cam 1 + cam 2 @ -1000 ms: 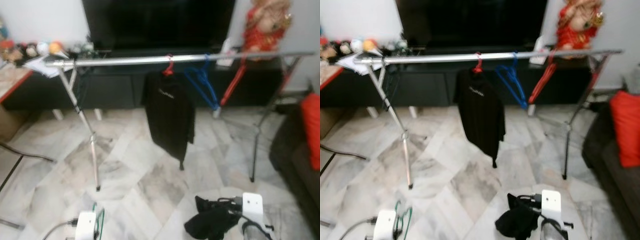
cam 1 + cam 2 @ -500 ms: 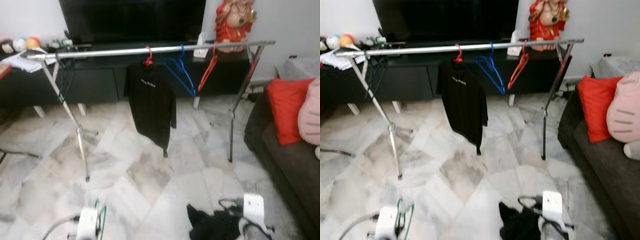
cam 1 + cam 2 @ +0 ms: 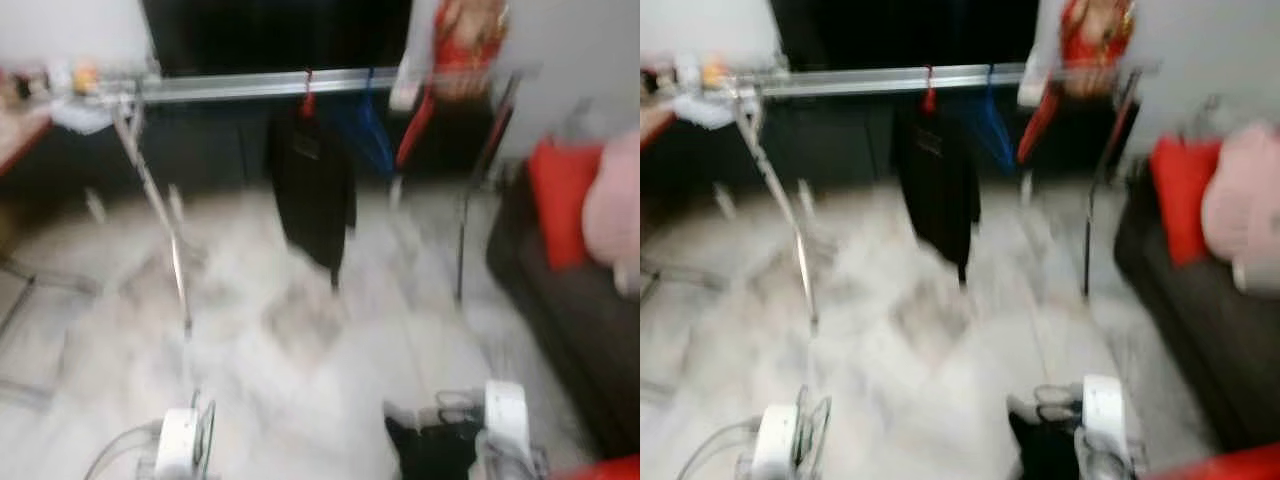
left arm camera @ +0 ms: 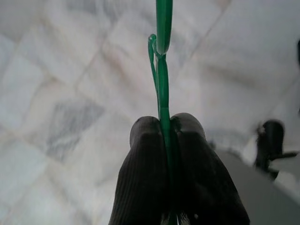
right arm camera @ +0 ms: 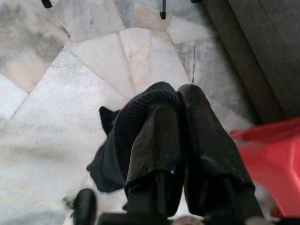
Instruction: Hang hanger
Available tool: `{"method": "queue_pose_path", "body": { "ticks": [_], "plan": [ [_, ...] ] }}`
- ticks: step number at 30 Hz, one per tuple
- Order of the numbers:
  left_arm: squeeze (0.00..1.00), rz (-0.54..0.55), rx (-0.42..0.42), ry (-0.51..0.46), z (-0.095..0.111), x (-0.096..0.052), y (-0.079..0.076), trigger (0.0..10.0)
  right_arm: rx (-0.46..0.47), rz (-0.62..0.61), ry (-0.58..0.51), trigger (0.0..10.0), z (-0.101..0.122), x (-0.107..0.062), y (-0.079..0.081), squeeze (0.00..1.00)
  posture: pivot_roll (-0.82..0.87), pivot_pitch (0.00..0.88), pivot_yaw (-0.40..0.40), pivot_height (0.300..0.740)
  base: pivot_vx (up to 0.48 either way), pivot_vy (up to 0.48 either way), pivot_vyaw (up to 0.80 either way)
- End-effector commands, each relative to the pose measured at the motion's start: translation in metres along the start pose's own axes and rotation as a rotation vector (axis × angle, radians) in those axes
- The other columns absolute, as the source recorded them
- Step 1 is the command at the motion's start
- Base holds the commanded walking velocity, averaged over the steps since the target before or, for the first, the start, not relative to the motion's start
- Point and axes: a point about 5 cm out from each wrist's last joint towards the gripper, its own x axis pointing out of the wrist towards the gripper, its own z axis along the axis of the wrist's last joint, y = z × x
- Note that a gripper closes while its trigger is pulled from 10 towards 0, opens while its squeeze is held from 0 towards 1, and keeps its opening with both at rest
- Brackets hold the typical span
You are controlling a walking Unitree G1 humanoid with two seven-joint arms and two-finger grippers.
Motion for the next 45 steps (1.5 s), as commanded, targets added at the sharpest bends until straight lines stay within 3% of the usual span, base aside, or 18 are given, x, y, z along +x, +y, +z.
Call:
{"method": "queue_pose_path", "body": {
  "ticks": [1, 15, 21, 28, 30, 38, 42, 45],
  "plan": [
    [0.00, -0.005, 0.020, -0.003, 0.003, 0.001, -0.001, 10.0, 0.003, -0.007, -0.022, 10.0, 0.006, 0.002, -0.004, 0.00, -0.05, 0.000, -0.025, 0.740, -0.281, 0.000, 0.00],
    [0.00, -0.008, 0.015, -0.013, 0.006, 0.002, -0.002, 10.0, 0.019, 0.027, -0.041, 10.0, 0.014, 0.005, 0.002, 0.00, -0.05, 0.000, -0.022, 0.740, -0.260, 0.000, 0.00],
    [0.00, -0.011, 0.017, -0.024, 0.010, 0.003, -0.002, 10.0, 0.033, 0.043, -0.081, 10.0, 0.027, 0.009, 0.005, 0.00, -0.05, 0.003, -0.019, 0.740, 0.000, 0.000, 0.00],
    [0.00, -0.059, 0.025, -0.089, 0.029, 0.006, -0.004, 10.0, 0.015, 0.094, -0.169, 10.0, 0.054, 0.016, 0.010, 0.00, -0.05, 0.009, -0.016, 0.740, 0.000, 0.000, 0.00],
    [0.00, -0.123, 0.060, -0.143, 0.041, 0.007, -0.006, 10.0, 0.003, 0.114, -0.209, 10.0, 0.068, 0.019, 0.011, 0.00, -0.06, 0.010, -0.014, 0.740, 0.000, 0.000, 0.00],
    [0.00, -0.279, 0.148, -0.322, 0.086, 0.006, -0.012, 10.0, -0.031, 0.168, -0.246, 10.0, 0.088, 0.023, 0.019, 0.00, -0.05, 0.007, -0.015, 0.740, 0.000, 0.000, 0.00],
    [0.00, -0.365, 0.187, -0.443, 0.122, 0.002, -0.016, 10.0, -0.110, 0.153, -0.246, 10.0, 0.109, 0.029, 0.019, 0.00, -0.04, 0.007, -0.010, 0.740, 0.000, 0.000, 0.00],
    [0.00, -0.417, 0.223, -0.479, 0.134, -0.002, -0.019, 10.0, -0.135, 0.151, -0.246, 10.0, 0.120, 0.032, 0.019, 0.00, -0.04, 0.004, -0.007, 0.740, 0.000, 0.000, 0.00]
  ]
}}
